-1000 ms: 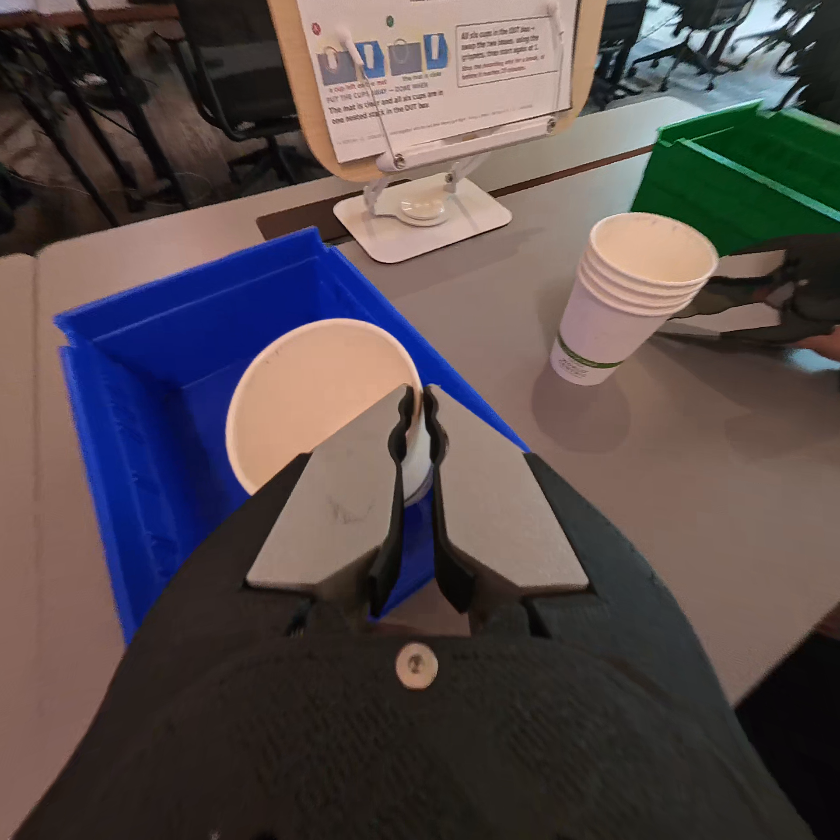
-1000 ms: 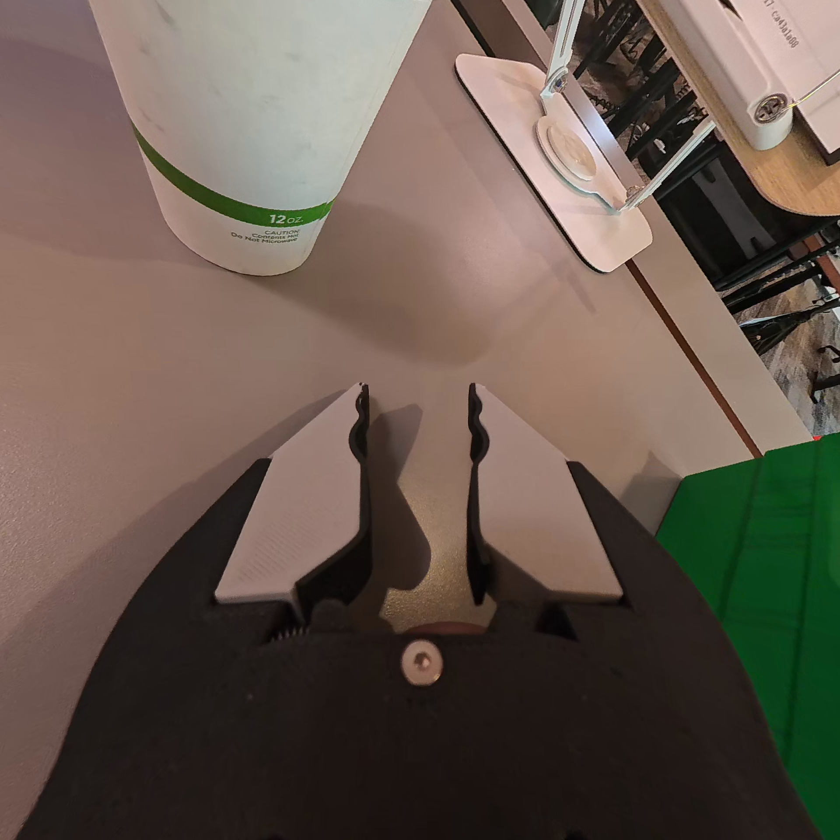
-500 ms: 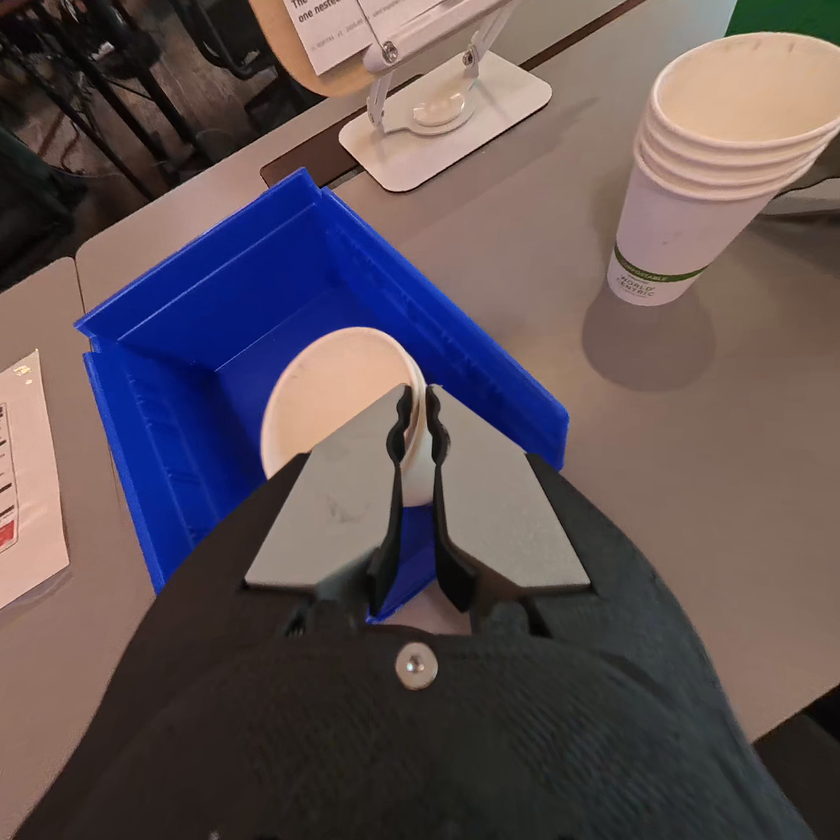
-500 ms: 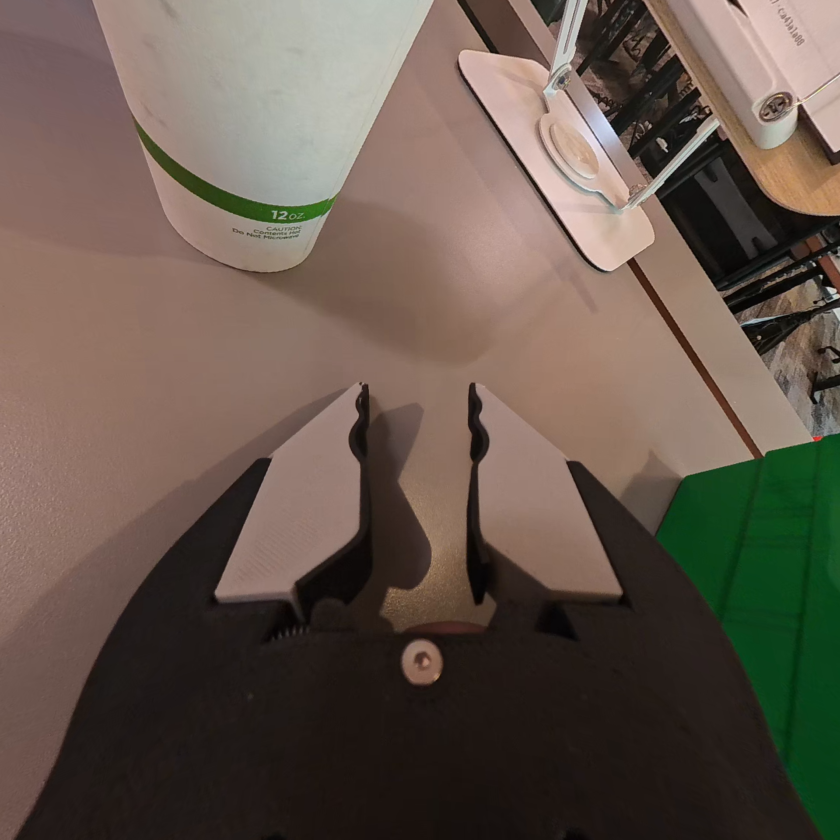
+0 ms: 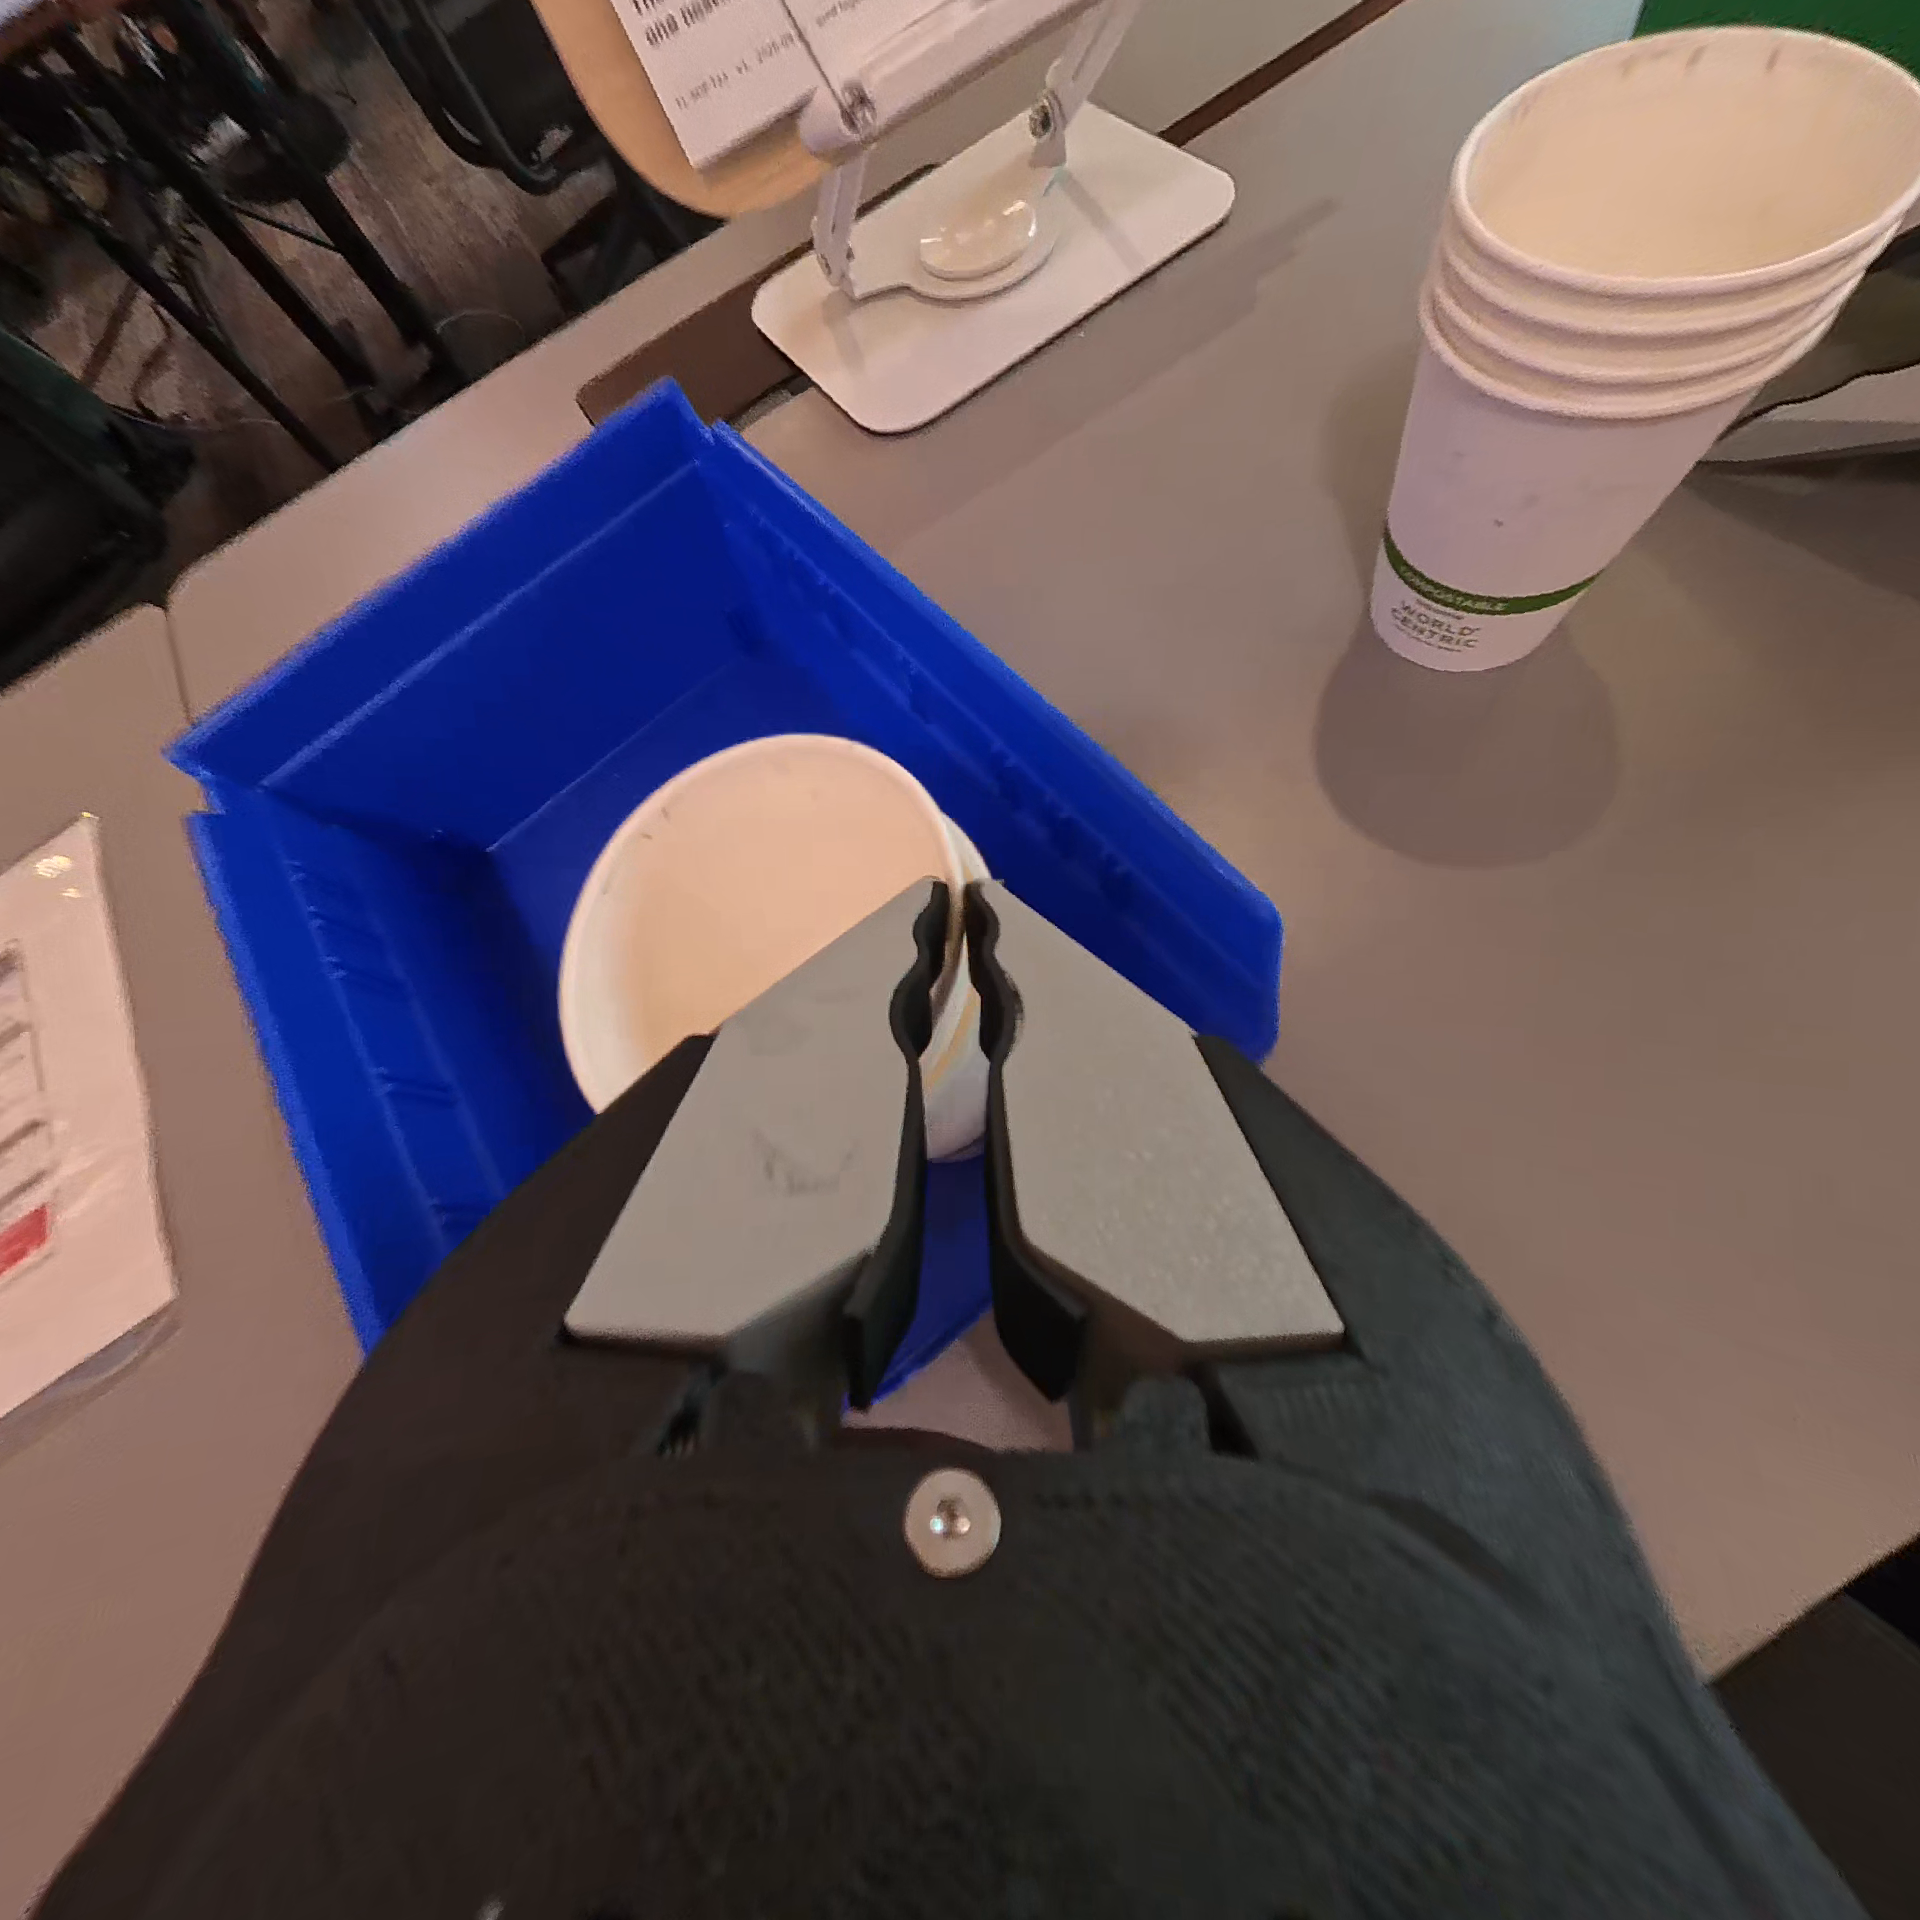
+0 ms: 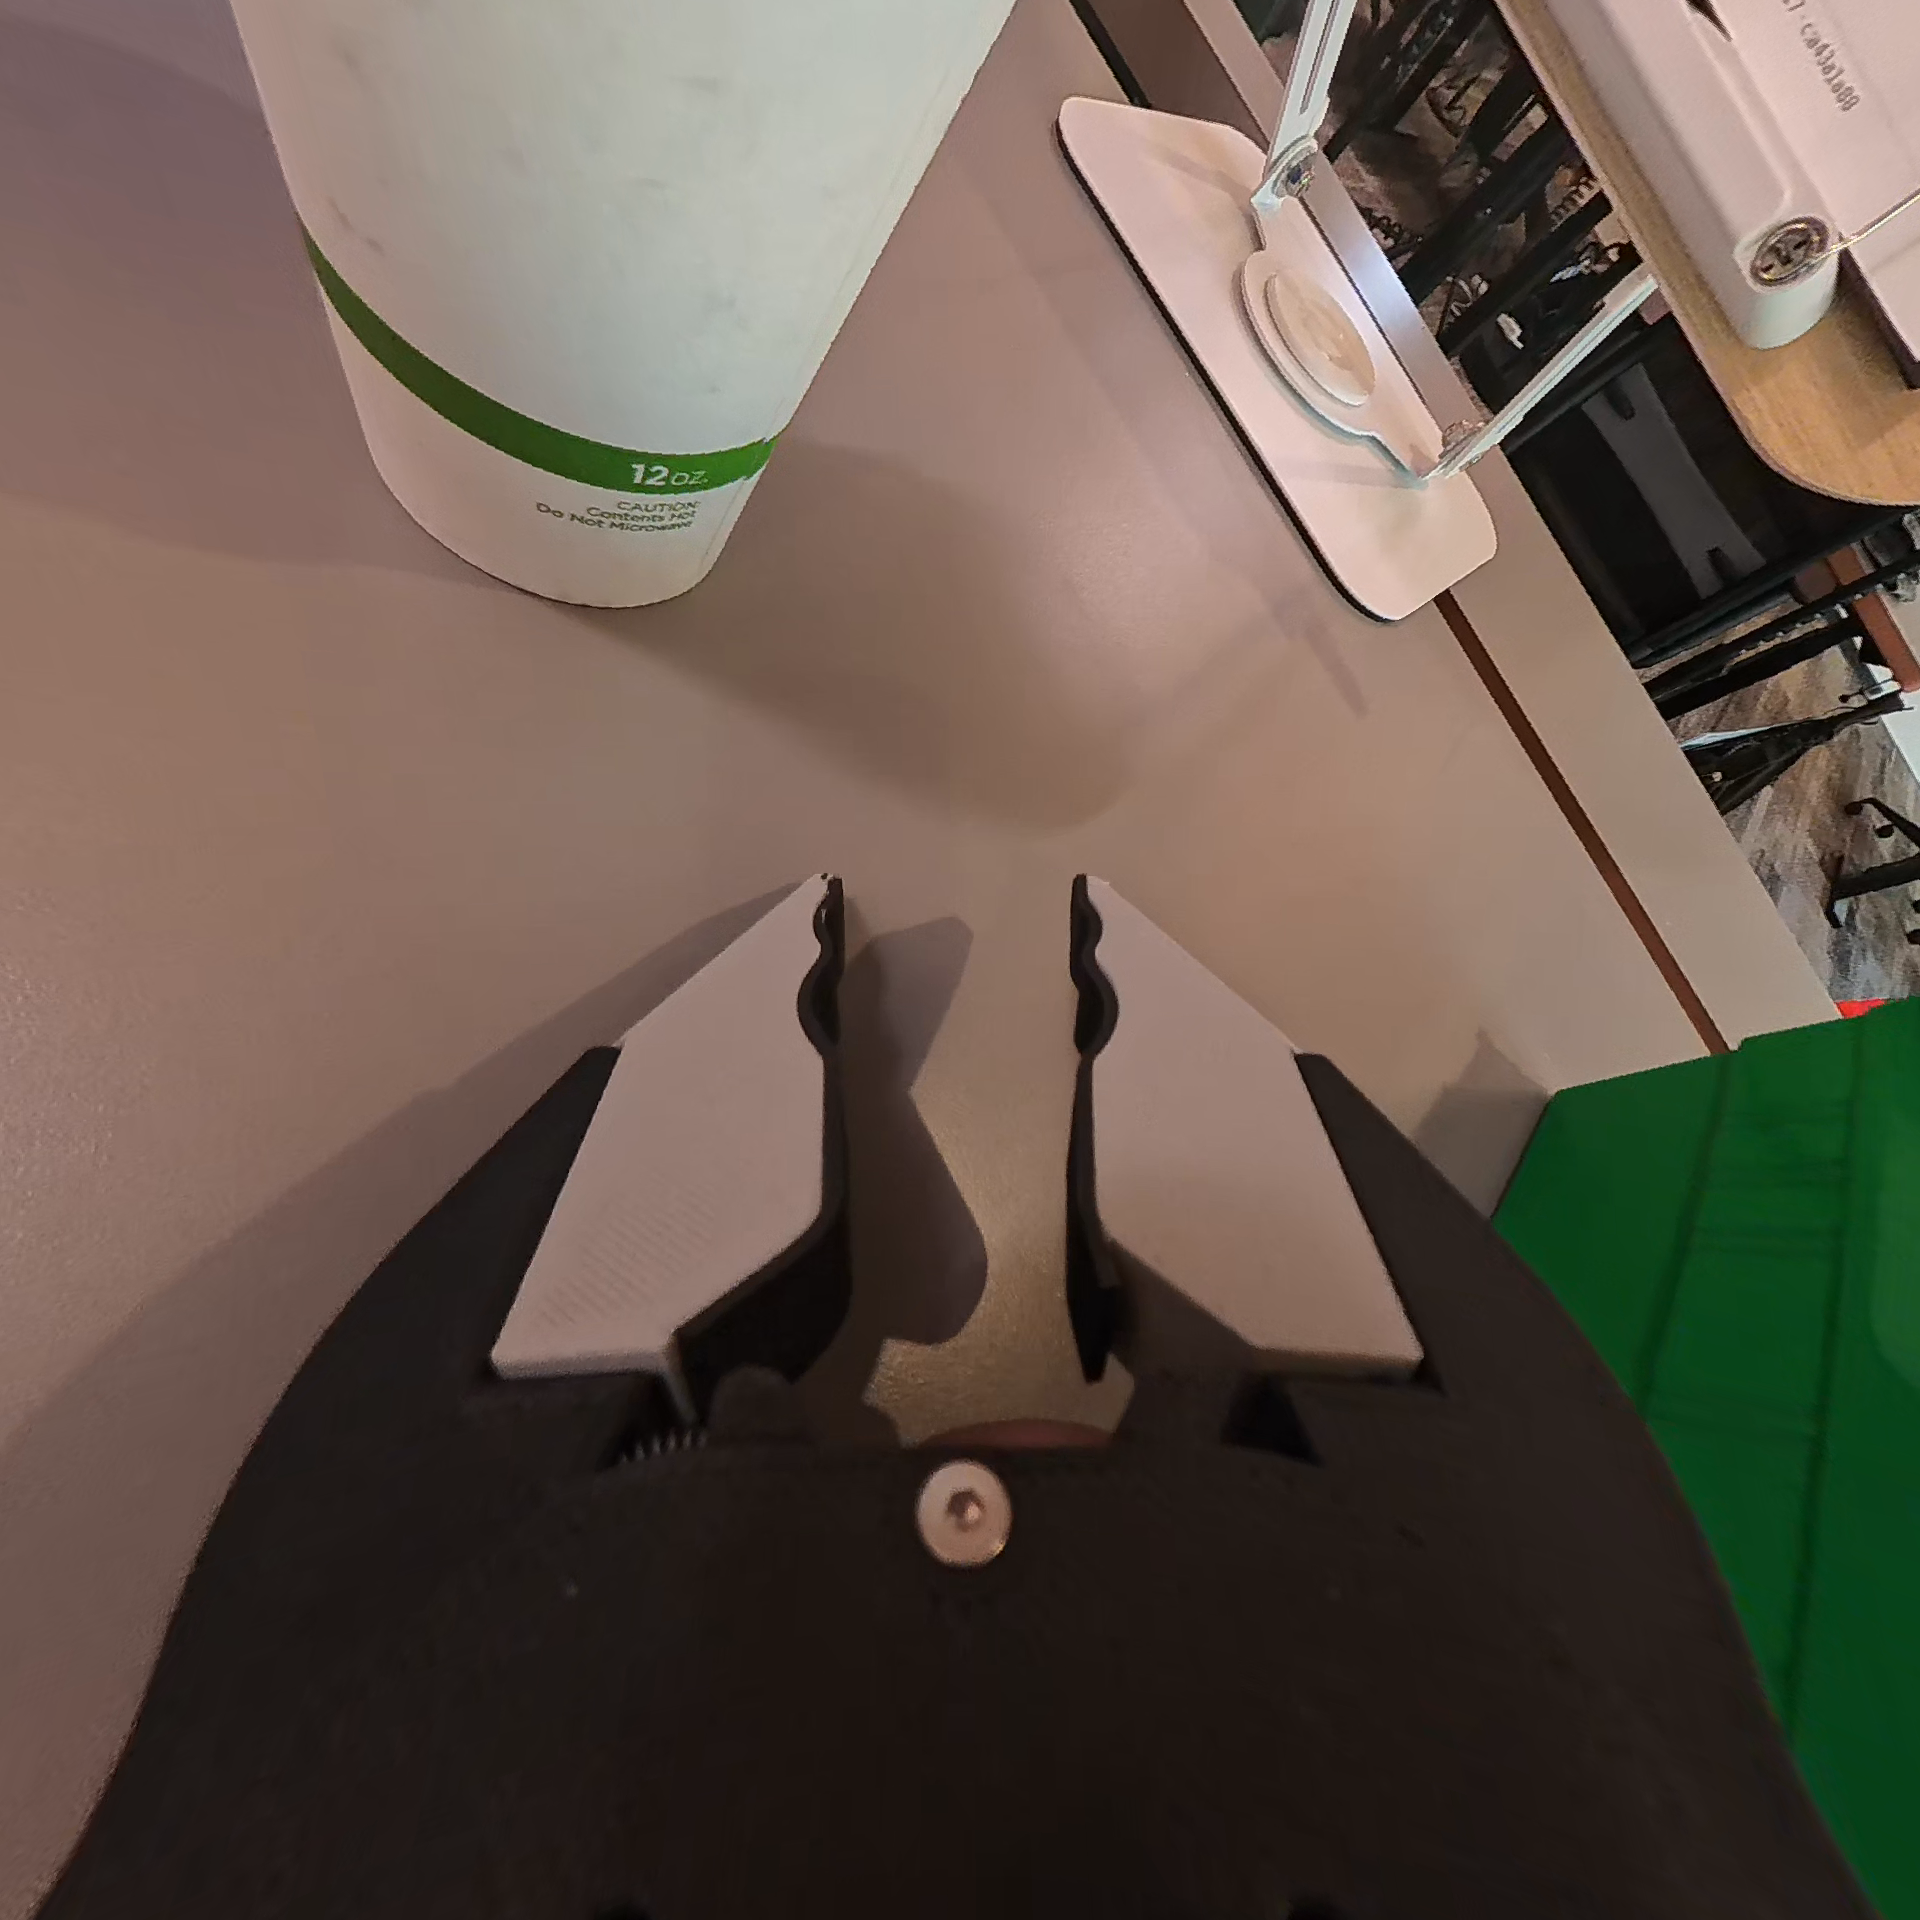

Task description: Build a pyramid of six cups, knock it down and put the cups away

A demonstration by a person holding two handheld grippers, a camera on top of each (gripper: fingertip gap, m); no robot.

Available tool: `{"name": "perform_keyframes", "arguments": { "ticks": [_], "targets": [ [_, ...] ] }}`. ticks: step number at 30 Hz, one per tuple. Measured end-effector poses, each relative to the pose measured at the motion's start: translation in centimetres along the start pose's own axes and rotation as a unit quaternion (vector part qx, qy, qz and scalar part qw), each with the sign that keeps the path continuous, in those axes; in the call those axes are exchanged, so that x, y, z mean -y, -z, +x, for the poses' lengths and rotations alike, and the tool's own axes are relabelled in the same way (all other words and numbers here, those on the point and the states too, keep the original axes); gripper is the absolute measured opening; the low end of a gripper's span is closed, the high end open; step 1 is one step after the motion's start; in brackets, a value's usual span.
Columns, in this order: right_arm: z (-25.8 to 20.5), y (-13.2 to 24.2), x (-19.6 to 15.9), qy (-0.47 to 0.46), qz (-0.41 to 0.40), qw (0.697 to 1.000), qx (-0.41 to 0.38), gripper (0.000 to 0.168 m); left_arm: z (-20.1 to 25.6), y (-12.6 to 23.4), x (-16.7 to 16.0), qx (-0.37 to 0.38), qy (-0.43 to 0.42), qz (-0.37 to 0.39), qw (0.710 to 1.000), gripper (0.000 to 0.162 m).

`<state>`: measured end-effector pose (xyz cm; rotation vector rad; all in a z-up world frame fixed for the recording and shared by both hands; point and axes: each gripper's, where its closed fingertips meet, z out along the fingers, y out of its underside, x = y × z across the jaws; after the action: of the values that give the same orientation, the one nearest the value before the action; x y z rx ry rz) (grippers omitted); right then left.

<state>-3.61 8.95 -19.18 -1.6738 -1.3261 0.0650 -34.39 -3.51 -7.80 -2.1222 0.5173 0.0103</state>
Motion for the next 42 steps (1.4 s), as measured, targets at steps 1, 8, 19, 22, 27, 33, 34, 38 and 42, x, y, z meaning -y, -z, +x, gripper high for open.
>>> {"name": "perform_keyframes", "arguments": {
  "ticks": [1, 8, 19, 22, 27, 33, 34, 38, 42],
  "targets": [
    [0.0, 0.0, 0.0, 0.001, 0.000, 1.000, 0.000, 0.041, -0.2, 0.3, 0.5, 0.015, -0.011, 0.008, 1.000, 0.001],
    [0.0, 0.0, 0.0, 0.000, 0.000, 1.000, -0.001, 0.041, -2.7, 5.0, 6.6, 0.119, -0.031, 0.123, 0.985, 0.001],
    [0.1, 0.0, -0.1, -0.002, -0.003, 1.000, -0.002, 0.040, 9.3, 3.7, 17.3, -0.013, -0.118, 0.193, 0.974, 0.000],
    [0.1, 0.1, -0.1, -0.003, 0.000, 1.000, -0.001, 0.040, 12.5, 1.2, 19.5, -0.013, -0.169, 0.178, 0.969, 0.000],
    [0.1, 0.1, 0.0, -0.001, 0.002, 1.000, 0.000, 0.040, 16.6, -2.6, 20.2, -0.057, -0.180, 0.141, 0.972, 0.002],
    [-0.1, 0.1, 0.0, 0.011, 0.003, 1.000, -0.002, 0.040, 18.3, -5.9, 16.9, -0.096, -0.163, 0.066, 0.980, 0.026],
    [-0.1, 0.1, 0.0, 0.010, 0.002, 1.000, -0.002, 0.040, 18.1, -6.1, 16.6, -0.095, -0.155, 0.062, 0.981, 0.039],
    [-0.1, 0.2, -0.1, 0.005, 0.000, 1.000, -0.001, 0.040, 16.8, -4.4, 15.9, -0.095, -0.127, 0.076, 0.984, 0.039],
    [0.0, 0.1, -0.1, 0.005, -0.001, 1.000, -0.001, 0.040, 12.8, -1.9, 13.3, -0.050, -0.122, 0.050, 0.990, 0.039]
  ]
}}
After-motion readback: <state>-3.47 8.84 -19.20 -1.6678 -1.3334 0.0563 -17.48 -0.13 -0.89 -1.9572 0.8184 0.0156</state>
